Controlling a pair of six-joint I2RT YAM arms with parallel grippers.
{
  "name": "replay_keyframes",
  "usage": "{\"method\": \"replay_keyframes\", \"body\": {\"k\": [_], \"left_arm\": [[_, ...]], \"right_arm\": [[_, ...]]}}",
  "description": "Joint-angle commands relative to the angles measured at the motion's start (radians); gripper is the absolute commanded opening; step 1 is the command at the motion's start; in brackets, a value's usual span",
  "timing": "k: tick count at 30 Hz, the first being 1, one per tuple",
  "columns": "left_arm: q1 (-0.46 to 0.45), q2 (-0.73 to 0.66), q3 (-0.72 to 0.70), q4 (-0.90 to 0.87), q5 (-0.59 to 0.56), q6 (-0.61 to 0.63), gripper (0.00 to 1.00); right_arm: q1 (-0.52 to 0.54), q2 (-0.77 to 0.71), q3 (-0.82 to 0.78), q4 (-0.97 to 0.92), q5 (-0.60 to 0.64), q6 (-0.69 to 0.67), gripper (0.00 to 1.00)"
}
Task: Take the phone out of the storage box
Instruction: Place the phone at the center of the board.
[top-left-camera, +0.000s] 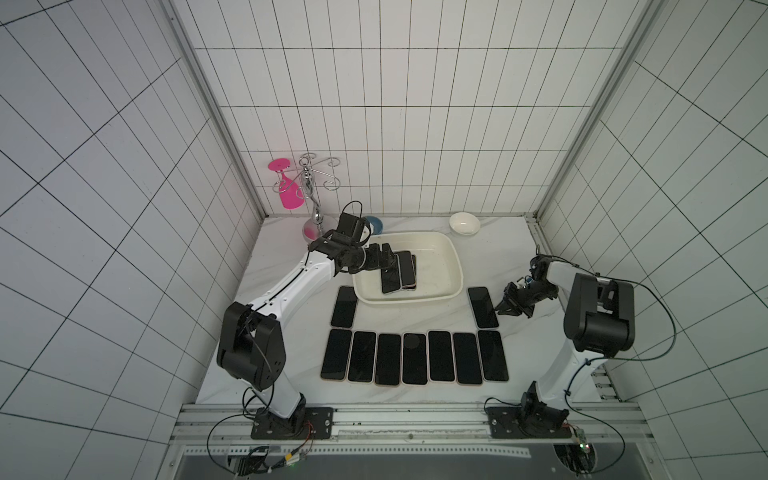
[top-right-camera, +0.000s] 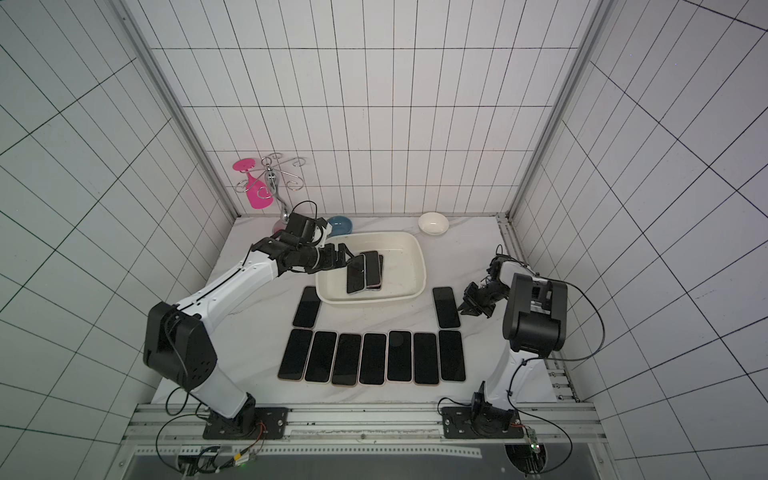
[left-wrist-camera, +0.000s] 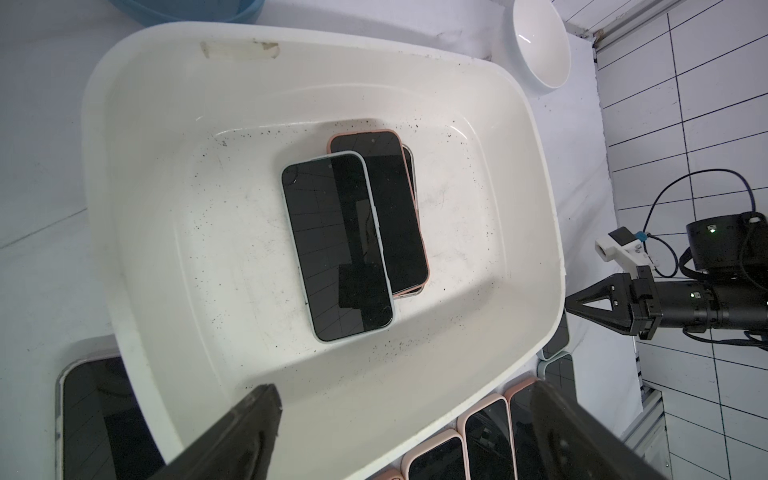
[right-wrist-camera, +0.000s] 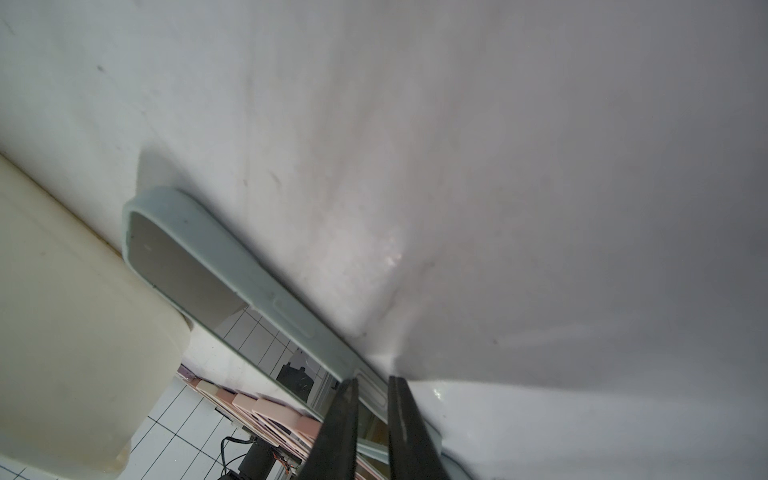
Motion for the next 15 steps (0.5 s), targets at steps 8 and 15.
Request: {"method": "replay_keyframes", "body": {"k": [8,15], "left_arm": [[-0.011,-0.006,0.004,0.020,-0.032,-0.015,0.98],[-0.111,0.176,0.227,-0.173,-0.346,0.016,0.98]], "right_arm": [[-0.055,-0.072,-0.035,0.001,0.027,0.046,0.15],[-0.031,-0.221,0.078,-0.001,-0.014,0.000,0.39]]}}
